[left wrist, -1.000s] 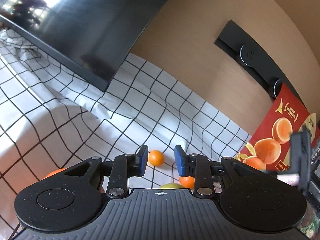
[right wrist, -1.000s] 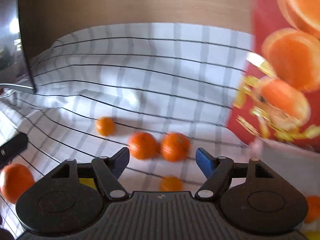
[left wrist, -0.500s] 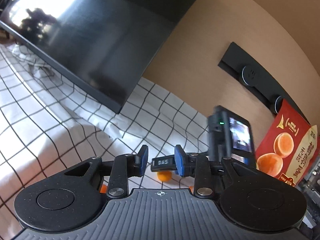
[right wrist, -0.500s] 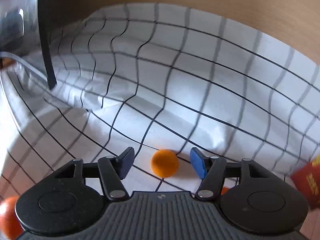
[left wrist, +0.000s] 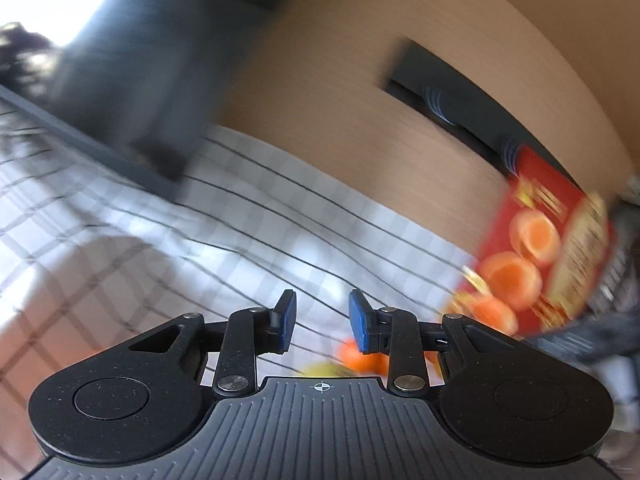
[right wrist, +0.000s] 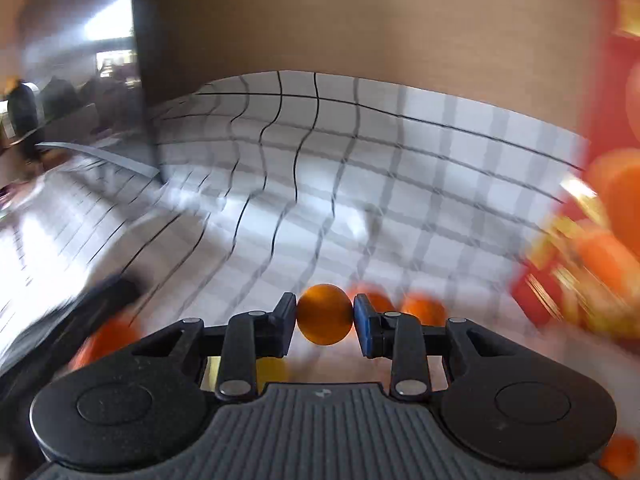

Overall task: Organize fruits
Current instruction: 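Swing both tools back to the fruit and grasp a small tangerine with the right tool, then drop the small tangerine into the box with the right tool while the left tool grasps a tangerine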

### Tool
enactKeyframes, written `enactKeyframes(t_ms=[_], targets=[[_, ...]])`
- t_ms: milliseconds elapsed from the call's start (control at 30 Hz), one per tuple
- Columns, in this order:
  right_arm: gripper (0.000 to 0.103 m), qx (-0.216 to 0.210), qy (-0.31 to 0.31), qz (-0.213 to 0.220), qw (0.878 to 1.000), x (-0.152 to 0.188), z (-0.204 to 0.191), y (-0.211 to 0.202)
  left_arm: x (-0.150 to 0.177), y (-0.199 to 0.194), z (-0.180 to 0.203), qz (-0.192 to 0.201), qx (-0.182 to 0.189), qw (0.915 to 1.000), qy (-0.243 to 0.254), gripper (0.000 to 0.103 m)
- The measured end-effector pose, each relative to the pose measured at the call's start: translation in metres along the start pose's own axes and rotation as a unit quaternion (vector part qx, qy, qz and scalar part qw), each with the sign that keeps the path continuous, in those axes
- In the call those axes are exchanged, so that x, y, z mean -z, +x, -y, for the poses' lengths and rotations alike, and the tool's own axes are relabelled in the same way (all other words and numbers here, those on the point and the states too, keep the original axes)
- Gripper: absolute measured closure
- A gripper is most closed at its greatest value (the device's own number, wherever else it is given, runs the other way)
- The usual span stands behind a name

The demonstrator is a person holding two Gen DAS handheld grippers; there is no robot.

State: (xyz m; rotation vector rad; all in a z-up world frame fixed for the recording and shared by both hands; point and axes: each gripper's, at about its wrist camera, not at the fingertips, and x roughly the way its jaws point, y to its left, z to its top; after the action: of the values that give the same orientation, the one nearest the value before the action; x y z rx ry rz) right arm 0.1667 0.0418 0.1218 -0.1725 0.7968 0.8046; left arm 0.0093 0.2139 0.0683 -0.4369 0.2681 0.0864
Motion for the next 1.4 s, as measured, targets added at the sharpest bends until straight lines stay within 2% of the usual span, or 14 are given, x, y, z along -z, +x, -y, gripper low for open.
enactKeyframes(t_ms=[100, 167, 233, 333, 433, 500, 633, 700, 800, 933, 1033, 1167, 1333, 1400], targets=[[0.072, -0.007, -0.003, -0.006, 1.000, 0.059, 0.018, -0.058, 0.014, 0.019, 0.030, -0.056, 0.055, 0.9956, 0.051, 0.071], [0.072, -0.007, 0.008, -0.010, 1.000, 0.098, 0.033, -0.089, 0.025, 0.033, 0.051, -0.101, 0.066, 0.9898, 0.075, 0.070], [0.072, -0.006, 0.024, -0.002, 1.000, 0.137, 0.050, -0.116, 0.036, 0.046, 0.072, -0.132, 0.053, 0.9860, 0.087, 0.070], [0.072, 0.037, 0.018, 0.021, 0.999, 0.185, 0.065, -0.140, 0.039, 0.071, 0.093, -0.150, 0.018, 0.9839, 0.096, 0.070], [0.072, 0.083, 0.007, 0.028, 0.996, 0.218, 0.077, -0.141, 0.027, 0.102, 0.103, -0.149, -0.030, 0.9798, 0.130, 0.070], [0.072, 0.091, 0.012, 0.030, 0.995, 0.233, 0.090, -0.140, 0.019, 0.126, 0.100, -0.168, -0.047, 0.9750, 0.137, 0.070], [0.072, 0.078, 0.022, 0.042, 0.996, 0.248, 0.102, -0.134, 0.014, 0.164, 0.086, -0.232, -0.061, 0.9590, 0.150, 0.069], [0.072, 0.074, 0.012, 0.056, 0.996, 0.253, 0.102, -0.134, 0.015, 0.169, 0.088, -0.218, -0.073, 0.9553, 0.186, 0.068], [0.070, 0.074, -0.002, 0.067, 0.995, 0.257, 0.102, -0.135, 0.013, 0.178, 0.089, -0.222, -0.114, 0.9439, 0.217, 0.067], [0.053, 0.067, 0.006, 0.057, 0.996, 0.261, 0.103, -0.122, 0.012, 0.195, 0.084, -0.232, -0.155, 0.9314, 0.234, 0.061], [0.047, 0.069, 0.015, 0.067, 0.995, 0.262, 0.105, -0.124, 0.013, 0.202, 0.077, -0.231, -0.168, 0.9316, 0.224, 0.058], [0.045, 0.071, 0.026, 0.060, 0.995, 0.261, 0.108, -0.122, 0.012, 0.208, 0.066, -0.223, -0.171, 0.9396, 0.195, 0.057], [0.035, 0.081, 0.023, 0.055, 0.995, 0.261, 0.105, -0.120, 0.010, 0.207, 0.064, -0.223, -0.167, 0.9420, 0.187, 0.058], [0.031, 0.083, 0.025, 0.054, 0.995, 0.261, 0.106, -0.120, 0.010, 0.196, 0.067, -0.217, -0.150, 0.9457, 0.191, 0.058]])
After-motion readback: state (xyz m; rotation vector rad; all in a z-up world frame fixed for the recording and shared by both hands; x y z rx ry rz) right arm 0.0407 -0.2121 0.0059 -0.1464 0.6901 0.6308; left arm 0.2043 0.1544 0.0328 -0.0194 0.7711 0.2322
